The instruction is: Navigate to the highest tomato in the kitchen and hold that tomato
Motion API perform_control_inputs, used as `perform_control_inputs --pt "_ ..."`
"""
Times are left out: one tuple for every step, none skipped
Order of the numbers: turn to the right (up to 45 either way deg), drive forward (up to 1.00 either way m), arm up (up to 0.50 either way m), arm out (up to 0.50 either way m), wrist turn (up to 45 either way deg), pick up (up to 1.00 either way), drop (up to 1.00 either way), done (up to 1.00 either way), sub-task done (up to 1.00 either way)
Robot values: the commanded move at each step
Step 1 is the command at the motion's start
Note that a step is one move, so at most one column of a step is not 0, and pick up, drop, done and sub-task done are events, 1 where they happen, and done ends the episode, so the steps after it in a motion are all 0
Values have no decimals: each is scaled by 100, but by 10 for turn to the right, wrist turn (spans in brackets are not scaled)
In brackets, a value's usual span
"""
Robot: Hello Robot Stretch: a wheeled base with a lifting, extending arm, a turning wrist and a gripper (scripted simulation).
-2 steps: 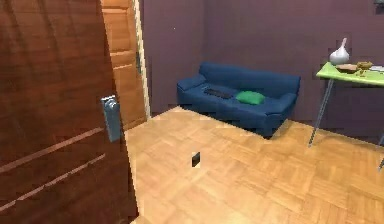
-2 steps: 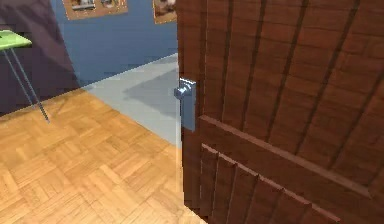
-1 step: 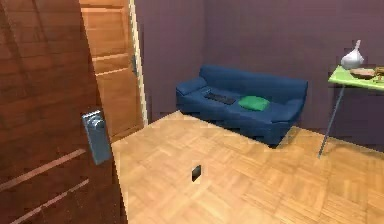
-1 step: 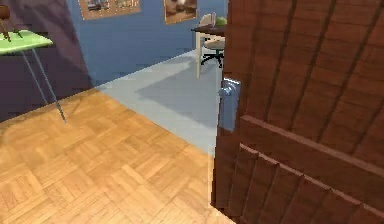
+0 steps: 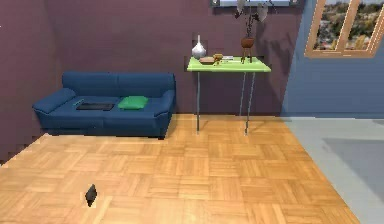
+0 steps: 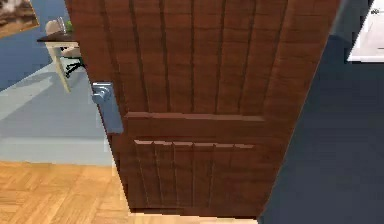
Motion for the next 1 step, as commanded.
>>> perform_control_inputs --pt "0 60 0 0 0 0 0 0 0"
